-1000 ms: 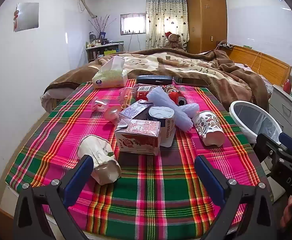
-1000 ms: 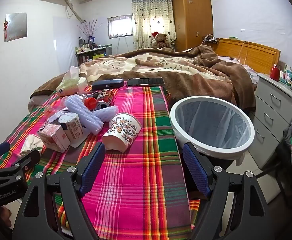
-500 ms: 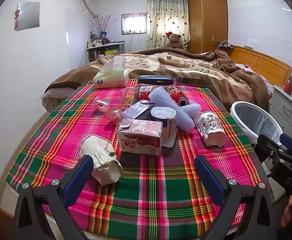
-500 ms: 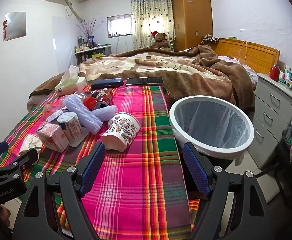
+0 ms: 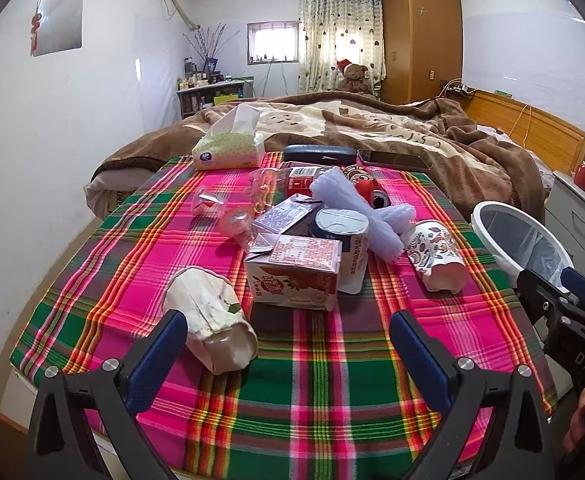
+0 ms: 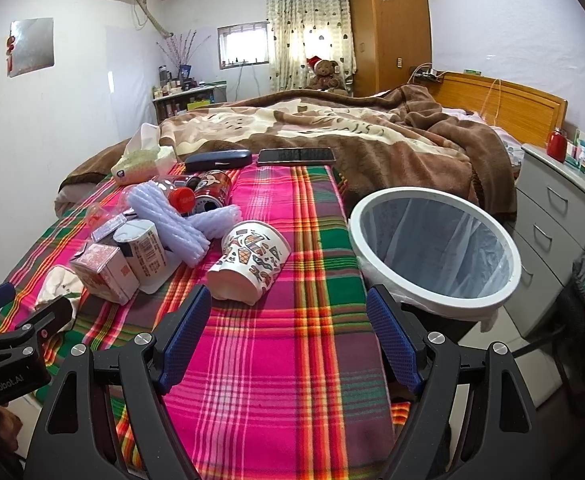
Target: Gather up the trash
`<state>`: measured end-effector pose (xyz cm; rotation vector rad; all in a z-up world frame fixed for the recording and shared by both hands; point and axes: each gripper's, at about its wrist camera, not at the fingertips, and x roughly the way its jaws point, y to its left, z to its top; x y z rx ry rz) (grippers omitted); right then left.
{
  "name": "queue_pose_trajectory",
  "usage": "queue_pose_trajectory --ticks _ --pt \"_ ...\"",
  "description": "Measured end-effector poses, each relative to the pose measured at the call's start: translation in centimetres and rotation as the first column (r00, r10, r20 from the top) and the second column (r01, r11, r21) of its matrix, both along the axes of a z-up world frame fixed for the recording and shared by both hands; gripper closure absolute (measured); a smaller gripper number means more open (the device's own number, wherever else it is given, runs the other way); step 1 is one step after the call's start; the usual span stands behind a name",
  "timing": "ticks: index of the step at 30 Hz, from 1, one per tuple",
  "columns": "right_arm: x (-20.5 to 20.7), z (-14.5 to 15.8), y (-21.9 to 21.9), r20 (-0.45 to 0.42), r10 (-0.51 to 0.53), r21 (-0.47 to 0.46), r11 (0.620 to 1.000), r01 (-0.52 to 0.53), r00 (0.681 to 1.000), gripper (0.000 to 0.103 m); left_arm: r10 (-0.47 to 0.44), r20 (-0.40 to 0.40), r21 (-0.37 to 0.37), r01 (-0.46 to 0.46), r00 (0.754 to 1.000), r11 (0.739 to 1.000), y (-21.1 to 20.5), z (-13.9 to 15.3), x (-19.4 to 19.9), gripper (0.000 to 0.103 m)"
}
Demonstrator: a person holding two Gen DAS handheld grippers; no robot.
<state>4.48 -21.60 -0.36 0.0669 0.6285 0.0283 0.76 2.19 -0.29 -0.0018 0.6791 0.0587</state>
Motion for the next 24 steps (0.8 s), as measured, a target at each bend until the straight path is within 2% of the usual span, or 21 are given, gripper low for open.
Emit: queue_pose_trajectory --ticks 7,10,13,20,24 --pt "2.9 -0.9 0.8 -0.056 0.024 0.019 1.0 -0.022 0.998 0.022 0.071 -0.051 -0.028 -0.072 0.996 0.997 4.3 -1.4 1.3 0.0" --pt "3.7 -1.1 1.3 -0.072 0.031 -0.001 1.0 -0.031 0.997 0.022 0.1 -0.083 -0.065 -0.106 0.992 0.992 6.2 -2.1 1.8 0.0" --pt "4.7 -0.9 1.7 -0.085 0.042 -0.003 0.999 -0.043 0.996 0.022 0.094 -0.105 -0.13 -0.107 0.99 0.986 7.8 -2.7 2.5 0.0" --pt "7.2 -1.7 2.2 -0.152 0.054 0.014 0.999 -0.052 0.987 0.022 0.09 -0.164 -0.173 -0.119 0.982 0.978 8.9 -4.1 4.4 0.0" --pt "7.9 -2.5 2.5 -0.192 0.056 0.032 0.998 -0.051 0.98 0.022 0.103 -0.193 -0.223 -0.146 0.976 0.964 10.0 -4.8 5.3 0.006"
